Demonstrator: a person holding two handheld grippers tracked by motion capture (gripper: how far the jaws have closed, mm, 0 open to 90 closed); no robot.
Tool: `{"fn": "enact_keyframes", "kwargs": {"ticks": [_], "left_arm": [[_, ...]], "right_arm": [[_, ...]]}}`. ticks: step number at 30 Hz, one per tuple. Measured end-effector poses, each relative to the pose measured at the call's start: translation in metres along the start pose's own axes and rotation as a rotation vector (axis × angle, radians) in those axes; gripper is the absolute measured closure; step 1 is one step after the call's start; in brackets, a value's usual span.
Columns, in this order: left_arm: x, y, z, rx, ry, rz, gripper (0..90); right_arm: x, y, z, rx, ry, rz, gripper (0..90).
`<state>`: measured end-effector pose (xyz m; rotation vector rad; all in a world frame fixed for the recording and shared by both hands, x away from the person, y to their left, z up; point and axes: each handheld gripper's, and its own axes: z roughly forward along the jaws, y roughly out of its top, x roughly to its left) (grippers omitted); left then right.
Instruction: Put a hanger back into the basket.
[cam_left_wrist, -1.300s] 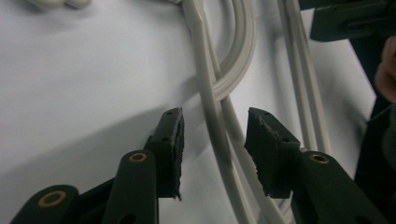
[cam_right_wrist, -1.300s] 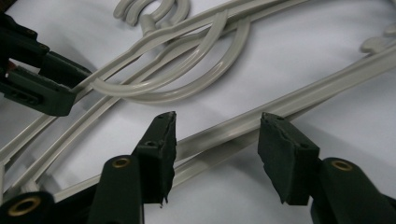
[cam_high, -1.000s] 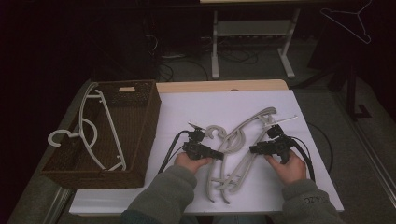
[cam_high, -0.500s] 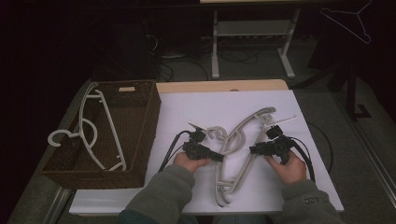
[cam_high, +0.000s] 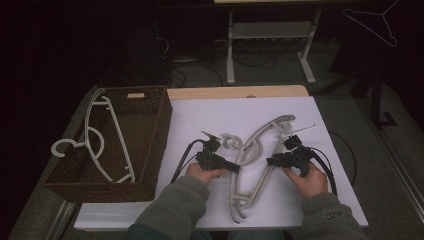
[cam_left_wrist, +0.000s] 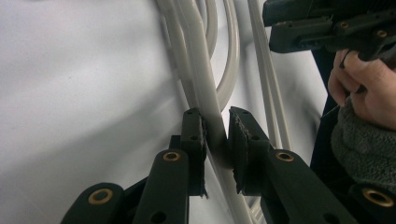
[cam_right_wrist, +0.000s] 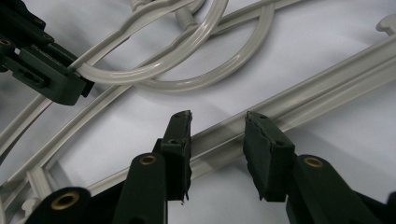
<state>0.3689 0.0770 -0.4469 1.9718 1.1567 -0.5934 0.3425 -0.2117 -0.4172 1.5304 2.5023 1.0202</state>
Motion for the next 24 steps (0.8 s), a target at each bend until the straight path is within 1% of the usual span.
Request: {"fn": "enact_keyframes", "kwargs": {"ticks": [3, 7, 8, 9, 13, 14, 16, 17, 19, 20, 21, 24], "left_arm": [[0.0009, -0.0009, -0.0006, -0.017, -0.012, -0.016, 77.7], [0.0016, -0.0022, -0.0026, -0.051, -0.035, -0.042, 79.1], [0.0015, -0.0024, -0.0027, -0.051, -0.032, -0.041, 79.2], [0.0012, -0.0025, -0.0031, -0.052, -0.030, -0.036, 79.1], [-0.0003, -0.0024, -0.0038, -0.042, -0.027, -0.021, 78.4], [-0.0006, -0.0024, -0.0039, -0.036, -0.026, -0.010, 78.0], [-0.0021, -0.0022, -0.0047, -0.043, -0.035, 0.002, 76.7], [-0.0030, -0.0016, -0.0045, -0.041, -0.036, 0.000, 73.9], [-0.0043, 0.0002, -0.0024, -0.020, -0.030, 0.008, 68.1], [-0.0044, 0.0013, -0.0019, -0.015, -0.030, 0.004, 64.7], [-0.0040, 0.0022, -0.0014, -0.016, -0.031, 0.006, 63.4], [-0.0017, 0.0063, -0.0023, -0.021, -0.033, 0.005, 63.2]], "right_arm": [[0.0001, -0.0006, -0.0016, -0.001, -0.005, -0.011, 60.0], [-0.0005, -0.0012, -0.0050, -0.011, -0.004, -0.008, 59.8], [-0.0003, -0.0011, -0.0053, -0.013, -0.002, -0.002, 59.8], [-0.0006, -0.0013, -0.0050, -0.014, -0.001, -0.006, 59.8], [0.0000, -0.0011, -0.0017, 0.007, 0.003, -0.003, 60.7], [0.0001, -0.0012, -0.0013, 0.003, -0.001, -0.004, 61.7], [-0.0009, -0.0013, -0.0012, 0.005, -0.007, -0.014, 64.2], [-0.0012, -0.0016, -0.0007, 0.002, -0.011, -0.016, 64.6], [-0.0014, -0.0015, -0.0003, 0.002, -0.011, -0.019, 65.4], [-0.0013, -0.0016, -0.0001, -0.001, -0.015, -0.020, 65.7], [-0.0010, -0.0015, -0.0006, 0.000, -0.018, -0.019, 65.8], [-0.0009, -0.0018, 0.0002, -0.001, -0.020, -0.021, 65.8]]}}
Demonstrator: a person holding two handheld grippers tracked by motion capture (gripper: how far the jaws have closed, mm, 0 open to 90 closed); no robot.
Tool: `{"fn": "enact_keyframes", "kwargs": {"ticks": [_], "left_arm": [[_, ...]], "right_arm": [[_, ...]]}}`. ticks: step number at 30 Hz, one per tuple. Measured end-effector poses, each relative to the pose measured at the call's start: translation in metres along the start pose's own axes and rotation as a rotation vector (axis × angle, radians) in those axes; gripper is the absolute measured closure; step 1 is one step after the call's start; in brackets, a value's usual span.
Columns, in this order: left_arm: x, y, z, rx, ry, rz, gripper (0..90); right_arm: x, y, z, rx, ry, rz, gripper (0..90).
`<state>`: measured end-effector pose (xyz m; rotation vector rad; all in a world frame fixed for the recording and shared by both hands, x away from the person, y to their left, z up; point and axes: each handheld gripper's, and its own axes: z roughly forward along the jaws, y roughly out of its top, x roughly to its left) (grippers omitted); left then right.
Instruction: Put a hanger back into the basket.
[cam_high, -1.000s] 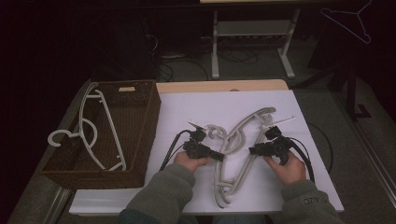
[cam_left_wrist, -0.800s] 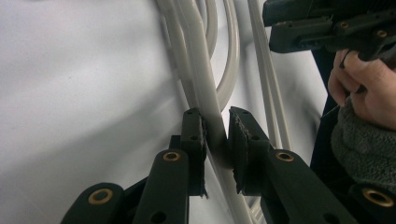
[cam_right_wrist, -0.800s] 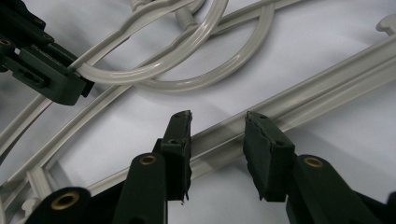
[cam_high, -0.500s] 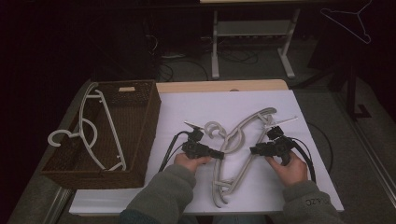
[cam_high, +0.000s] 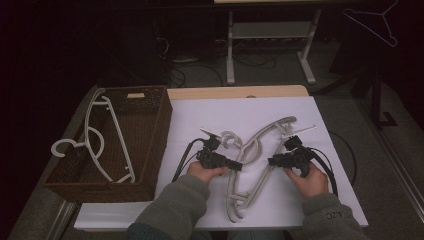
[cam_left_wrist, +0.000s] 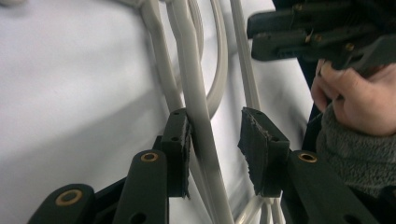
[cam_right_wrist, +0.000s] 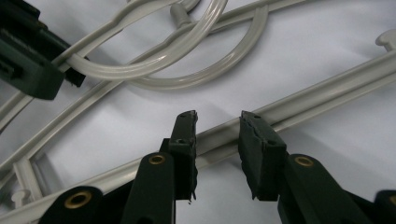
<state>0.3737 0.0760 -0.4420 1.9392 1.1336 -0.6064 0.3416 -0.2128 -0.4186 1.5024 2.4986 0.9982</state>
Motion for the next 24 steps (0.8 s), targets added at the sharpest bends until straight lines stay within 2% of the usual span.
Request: {"fn": "enact_keyframes", "kwargs": {"ticks": [3, 5, 6, 12, 14, 19, 24], "left_arm": [[-0.001, 0.003, 0.001, 0.006, 0.012, 0.001, 65.8], [-0.002, 0.005, 0.001, -0.002, 0.019, 0.004, 75.6], [-0.001, 0.005, 0.001, 0.002, 0.018, 0.006, 76.3], [-0.001, 0.004, 0.000, -0.014, -0.003, -0.014, 78.7], [0.000, 0.003, -0.002, -0.034, -0.028, -0.039, 79.4], [0.002, -0.001, -0.008, -0.075, -0.052, -0.068, 80.7], [0.000, -0.002, -0.017, -0.098, -0.076, -0.074, 80.9]], "right_arm": [[-0.001, 0.000, 0.000, 0.002, 0.001, -0.005, 65.7], [-0.001, 0.000, 0.000, 0.008, -0.004, -0.007, 65.4], [0.000, 0.000, 0.001, 0.010, -0.007, -0.002, 64.8], [-0.001, 0.000, 0.000, 0.010, -0.001, -0.002, 63.6], [0.000, 0.000, 0.000, 0.008, 0.001, -0.004, 62.6], [0.002, 0.000, -0.005, -0.005, 0.009, -0.003, 61.1], [0.002, -0.001, -0.009, -0.022, 0.012, -0.005, 59.7]]}}
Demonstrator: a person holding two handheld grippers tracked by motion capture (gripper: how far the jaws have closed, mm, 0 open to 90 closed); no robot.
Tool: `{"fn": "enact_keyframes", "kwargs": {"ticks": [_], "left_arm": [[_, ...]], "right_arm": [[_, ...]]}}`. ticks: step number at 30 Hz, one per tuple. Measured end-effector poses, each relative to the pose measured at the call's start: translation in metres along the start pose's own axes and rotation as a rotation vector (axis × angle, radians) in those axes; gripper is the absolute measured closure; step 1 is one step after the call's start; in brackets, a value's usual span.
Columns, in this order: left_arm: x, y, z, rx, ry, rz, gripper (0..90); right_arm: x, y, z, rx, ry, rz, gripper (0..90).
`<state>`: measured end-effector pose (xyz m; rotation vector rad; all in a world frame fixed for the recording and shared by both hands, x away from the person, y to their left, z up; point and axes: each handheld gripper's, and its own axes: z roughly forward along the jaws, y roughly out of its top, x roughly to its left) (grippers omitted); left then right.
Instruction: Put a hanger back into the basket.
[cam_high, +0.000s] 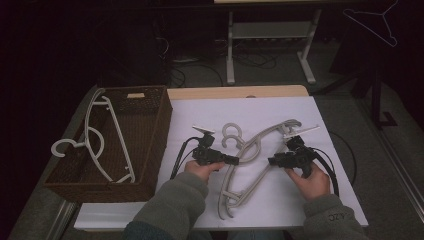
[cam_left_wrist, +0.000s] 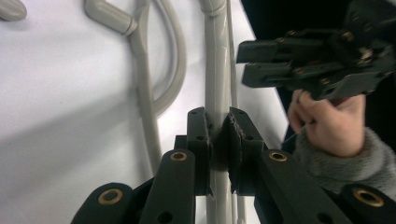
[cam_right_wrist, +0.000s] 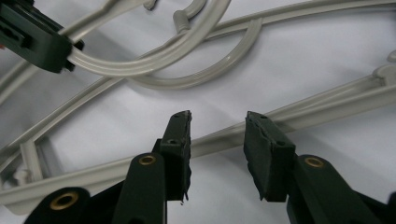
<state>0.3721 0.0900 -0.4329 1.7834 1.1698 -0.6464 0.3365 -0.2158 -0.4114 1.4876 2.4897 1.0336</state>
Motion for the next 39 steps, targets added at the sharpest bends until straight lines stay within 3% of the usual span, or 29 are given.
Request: {"fn": "enact_keyframes", "kwargs": {"ticks": [9, 11, 18, 27, 39], "left_arm": [[-0.001, 0.000, -0.027, -0.074, 0.009, -0.004, 81.0], [-0.002, 0.001, -0.035, -0.101, -0.003, -0.015, 81.0], [-0.011, 0.003, -0.073, -0.186, 0.014, -0.002, 80.9], [-0.022, 0.005, -0.124, -0.275, 0.050, 0.021, 80.9], [-0.022, 0.005, -0.178, -0.364, 0.102, -0.002, 80.9]], "right_arm": [[0.004, 0.000, -0.012, -0.054, 0.017, -0.002, 58.1], [0.005, 0.000, -0.014, -0.063, 0.014, -0.009, 57.8], [0.005, -0.001, -0.027, -0.129, 0.020, -0.009, 54.6], [0.002, -0.004, -0.034, -0.144, -0.019, -0.012, 45.6], [-0.003, -0.011, -0.039, -0.161, -0.041, -0.016, 38.9]]}}
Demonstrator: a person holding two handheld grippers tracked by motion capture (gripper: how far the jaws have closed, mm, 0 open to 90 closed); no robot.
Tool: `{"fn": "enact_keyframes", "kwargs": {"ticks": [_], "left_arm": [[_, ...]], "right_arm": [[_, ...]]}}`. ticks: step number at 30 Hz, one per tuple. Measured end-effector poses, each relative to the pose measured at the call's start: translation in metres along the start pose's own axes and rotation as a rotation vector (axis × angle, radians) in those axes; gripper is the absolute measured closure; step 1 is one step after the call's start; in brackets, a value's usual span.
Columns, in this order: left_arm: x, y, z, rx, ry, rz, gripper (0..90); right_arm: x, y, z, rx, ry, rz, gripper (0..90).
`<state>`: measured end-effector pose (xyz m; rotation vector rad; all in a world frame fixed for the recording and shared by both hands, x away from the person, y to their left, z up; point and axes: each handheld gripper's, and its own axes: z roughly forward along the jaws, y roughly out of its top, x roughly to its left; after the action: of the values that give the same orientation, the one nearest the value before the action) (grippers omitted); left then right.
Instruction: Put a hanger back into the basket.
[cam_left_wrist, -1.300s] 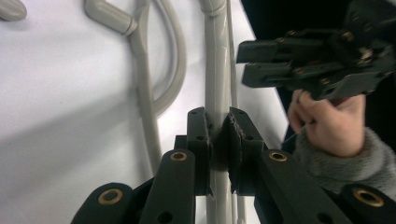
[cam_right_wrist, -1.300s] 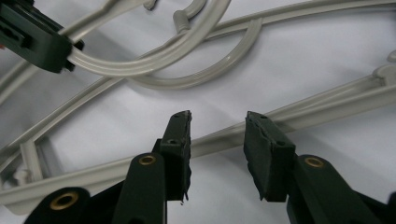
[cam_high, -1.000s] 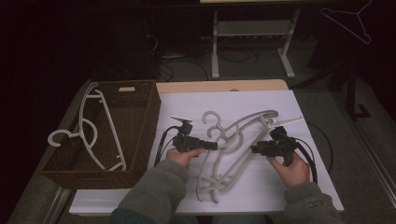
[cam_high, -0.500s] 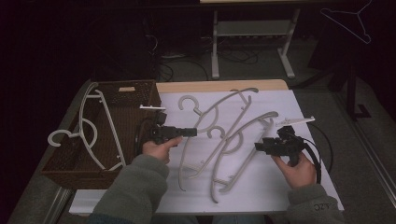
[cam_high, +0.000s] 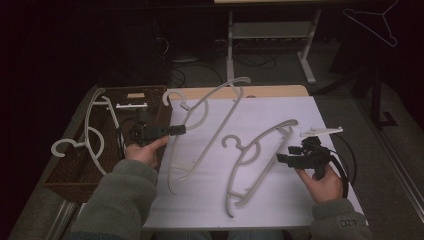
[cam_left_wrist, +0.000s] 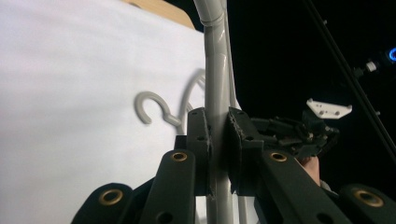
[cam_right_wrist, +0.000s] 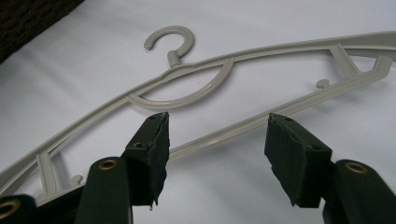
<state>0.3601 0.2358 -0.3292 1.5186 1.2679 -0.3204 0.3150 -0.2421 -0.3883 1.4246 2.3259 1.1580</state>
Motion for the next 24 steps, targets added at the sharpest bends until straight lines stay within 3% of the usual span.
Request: {"fn": "enact_keyframes", "kwargs": {"ticks": [8, 24], "left_arm": [[0.011, 0.007, -0.034, -0.065, 0.033, -0.020, 81.0], [0.029, 0.015, -0.085, -0.176, 0.075, -0.054, 81.0]], "right_arm": [[-0.003, -0.002, 0.001, 0.004, -0.002, 0.011, 38.1], [-0.007, -0.003, -0.003, -0.010, -0.012, 0.014, 34.3]]}}
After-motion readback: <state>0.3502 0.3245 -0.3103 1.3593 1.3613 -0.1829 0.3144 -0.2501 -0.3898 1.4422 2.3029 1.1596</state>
